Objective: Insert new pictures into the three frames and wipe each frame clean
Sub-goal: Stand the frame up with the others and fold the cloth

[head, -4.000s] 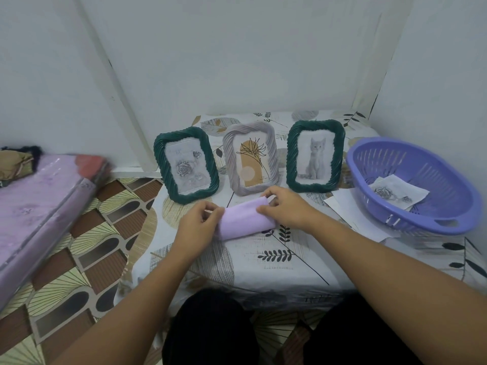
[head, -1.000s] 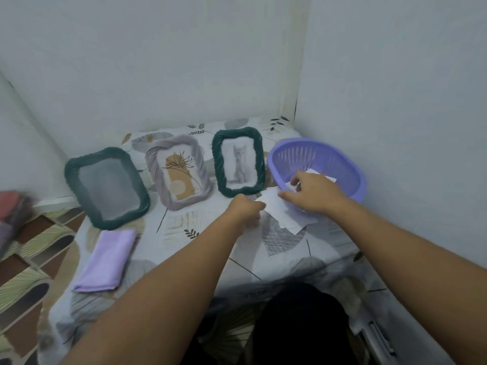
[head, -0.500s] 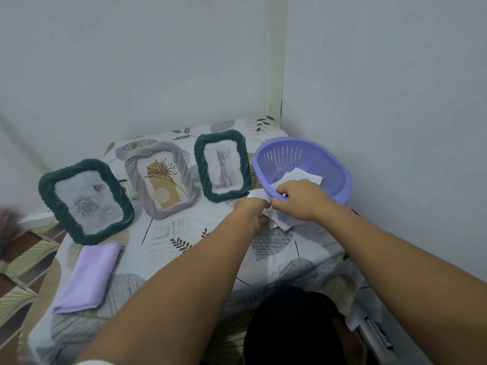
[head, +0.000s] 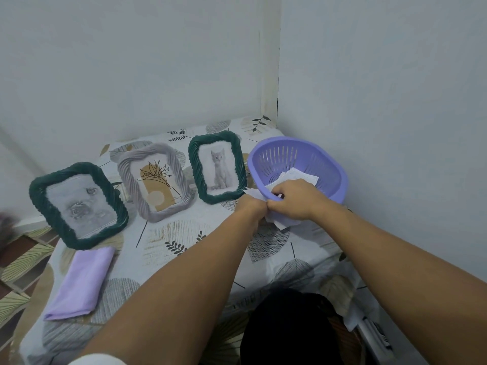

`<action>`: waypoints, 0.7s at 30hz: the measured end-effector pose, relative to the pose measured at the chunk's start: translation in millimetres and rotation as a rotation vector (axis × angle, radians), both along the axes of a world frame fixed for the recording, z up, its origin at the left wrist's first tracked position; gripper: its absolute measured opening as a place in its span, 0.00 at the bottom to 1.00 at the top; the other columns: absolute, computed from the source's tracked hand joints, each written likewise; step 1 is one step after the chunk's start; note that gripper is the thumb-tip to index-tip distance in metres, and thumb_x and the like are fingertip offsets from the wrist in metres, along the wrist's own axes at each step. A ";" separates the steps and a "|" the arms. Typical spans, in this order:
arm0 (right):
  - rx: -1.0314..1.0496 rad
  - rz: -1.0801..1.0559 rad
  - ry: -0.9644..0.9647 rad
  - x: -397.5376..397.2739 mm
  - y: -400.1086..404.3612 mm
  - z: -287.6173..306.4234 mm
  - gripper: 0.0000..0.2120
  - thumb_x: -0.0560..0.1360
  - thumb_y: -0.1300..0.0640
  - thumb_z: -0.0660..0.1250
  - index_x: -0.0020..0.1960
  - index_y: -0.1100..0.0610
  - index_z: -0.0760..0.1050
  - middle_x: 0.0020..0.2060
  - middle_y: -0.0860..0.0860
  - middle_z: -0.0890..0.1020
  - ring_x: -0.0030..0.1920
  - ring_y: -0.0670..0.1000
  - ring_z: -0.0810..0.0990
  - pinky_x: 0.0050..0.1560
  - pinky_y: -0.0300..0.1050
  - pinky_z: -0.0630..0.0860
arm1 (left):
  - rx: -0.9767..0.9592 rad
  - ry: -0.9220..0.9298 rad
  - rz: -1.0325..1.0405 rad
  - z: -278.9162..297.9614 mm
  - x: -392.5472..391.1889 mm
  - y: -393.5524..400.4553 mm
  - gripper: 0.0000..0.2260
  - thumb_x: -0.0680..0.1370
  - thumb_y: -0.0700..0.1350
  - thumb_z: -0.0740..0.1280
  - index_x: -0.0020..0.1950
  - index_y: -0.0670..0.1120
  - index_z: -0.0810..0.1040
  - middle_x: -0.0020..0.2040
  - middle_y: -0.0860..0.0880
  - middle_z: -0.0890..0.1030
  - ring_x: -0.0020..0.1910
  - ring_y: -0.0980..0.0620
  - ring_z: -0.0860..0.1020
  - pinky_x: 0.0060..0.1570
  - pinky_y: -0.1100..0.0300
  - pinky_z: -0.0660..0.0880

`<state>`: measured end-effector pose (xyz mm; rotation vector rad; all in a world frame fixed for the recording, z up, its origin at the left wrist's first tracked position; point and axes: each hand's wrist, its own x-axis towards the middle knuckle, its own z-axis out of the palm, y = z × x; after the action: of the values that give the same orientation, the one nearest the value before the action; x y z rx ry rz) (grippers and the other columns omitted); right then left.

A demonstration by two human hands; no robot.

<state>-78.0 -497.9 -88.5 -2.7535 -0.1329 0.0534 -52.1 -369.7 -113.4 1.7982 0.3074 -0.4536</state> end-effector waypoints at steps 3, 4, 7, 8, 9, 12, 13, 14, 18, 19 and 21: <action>-0.001 -0.006 0.004 0.6 0.2 -0.3 0.18 0.74 0.47 0.67 0.32 0.53 0.65 0.30 0.51 0.73 0.33 0.52 0.69 0.32 0.46 0.61 | -0.069 0.005 0.030 -4.2 -0.2 -1.2 0.16 0.79 0.29 0.59 0.63 0.40 0.78 0.38 0.44 0.73 0.29 0.50 0.67 0.15 0.70 0.62; 0.001 -0.006 0.005 0.5 0.0 -0.3 0.18 0.75 0.47 0.67 0.32 0.53 0.65 0.30 0.51 0.73 0.33 0.52 0.69 0.32 0.46 0.61 | -0.084 -0.001 0.039 -5.1 -1.9 -1.0 0.16 0.79 0.28 0.59 0.62 0.40 0.78 0.36 0.45 0.72 0.28 0.50 0.66 0.15 0.71 0.61; 0.011 -0.008 0.022 0.3 -1.1 0.8 0.18 0.75 0.47 0.67 0.32 0.53 0.67 0.31 0.51 0.73 0.34 0.52 0.69 0.32 0.46 0.62 | -0.139 0.006 0.046 -6.7 -6.4 1.8 0.10 0.80 0.30 0.63 0.56 0.43 0.77 0.34 0.46 0.71 0.27 0.51 0.67 0.16 0.71 0.62; 0.016 -0.010 0.028 0.3 -1.2 1.5 0.18 0.76 0.47 0.67 0.33 0.53 0.67 0.31 0.51 0.73 0.34 0.51 0.69 0.32 0.46 0.62 | -0.139 0.012 0.048 -7.3 -7.3 4.7 0.09 0.79 0.31 0.64 0.57 0.42 0.77 0.34 0.46 0.72 0.26 0.51 0.67 0.17 0.70 0.62; 0.023 -0.014 0.034 0.3 -1.1 1.8 0.18 0.76 0.46 0.67 0.33 0.53 0.66 0.31 0.51 0.73 0.33 0.51 0.69 0.32 0.46 0.62 | -0.128 0.010 0.042 -8.3 -8.2 8.4 0.10 0.79 0.32 0.65 0.59 0.39 0.78 0.35 0.45 0.73 0.27 0.50 0.68 0.18 0.69 0.64; 0.027 -0.018 0.053 0.3 -0.8 2.3 0.18 0.75 0.47 0.67 0.32 0.54 0.66 0.31 0.51 0.74 0.34 0.51 0.71 0.33 0.46 0.64 | -0.126 -0.037 0.028 -6.5 -8.7 24.0 0.13 0.81 0.34 0.64 0.65 0.38 0.77 0.44 0.44 0.79 0.33 0.51 0.74 0.22 0.65 0.69; 0.028 -0.021 0.058 -0.1 -1.0 2.4 0.18 0.75 0.47 0.67 0.32 0.54 0.67 0.31 0.51 0.75 0.35 0.52 0.71 0.34 0.46 0.65 | -0.142 -0.050 0.032 -4.4 -9.2 31.2 0.13 0.81 0.34 0.63 0.65 0.40 0.77 0.48 0.44 0.80 0.35 0.52 0.76 0.22 0.66 0.70; 0.032 -0.026 0.063 -0.9 -0.9 2.6 0.17 0.75 0.47 0.67 0.32 0.54 0.67 0.31 0.51 0.75 0.35 0.52 0.72 0.34 0.46 0.65 | -0.153 -0.069 0.032 -2.8 -10.0 39.7 0.12 0.82 0.34 0.63 0.65 0.42 0.77 0.50 0.44 0.80 0.36 0.53 0.76 0.22 0.67 0.71; 0.027 -0.029 0.060 -2.2 1.1 4.1 0.18 0.75 0.46 0.67 0.32 0.53 0.69 0.32 0.50 0.77 0.36 0.51 0.73 0.33 0.45 0.65 | -0.167 -0.086 0.013 -3.2 -10.1 76.9 0.11 0.82 0.37 0.65 0.64 0.45 0.77 0.55 0.46 0.83 0.43 0.53 0.79 0.33 0.63 0.73; 0.026 -0.033 0.059 -1.8 1.4 3.8 0.18 0.75 0.45 0.67 0.32 0.53 0.69 0.32 0.50 0.77 0.36 0.51 0.74 0.33 0.45 0.65 | -0.171 -0.081 0.014 -2.6 -11.9 84.3 0.11 0.82 0.38 0.66 0.64 0.46 0.77 0.56 0.47 0.83 0.45 0.53 0.80 0.37 0.61 0.73; 0.043 -0.045 0.065 -1.9 1.3 4.1 0.19 0.75 0.44 0.68 0.31 0.52 0.69 0.32 0.50 0.77 0.37 0.52 0.74 0.33 0.45 0.65 | -0.185 -0.088 0.014 -1.1 -13.1 95.9 0.11 0.82 0.39 0.66 0.63 0.48 0.78 0.57 0.48 0.84 0.47 0.52 0.80 0.41 0.59 0.74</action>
<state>-79.9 -496.6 -84.3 -2.7075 -0.0538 0.1260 -65.3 -273.8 -114.5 1.6295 0.2101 -0.3794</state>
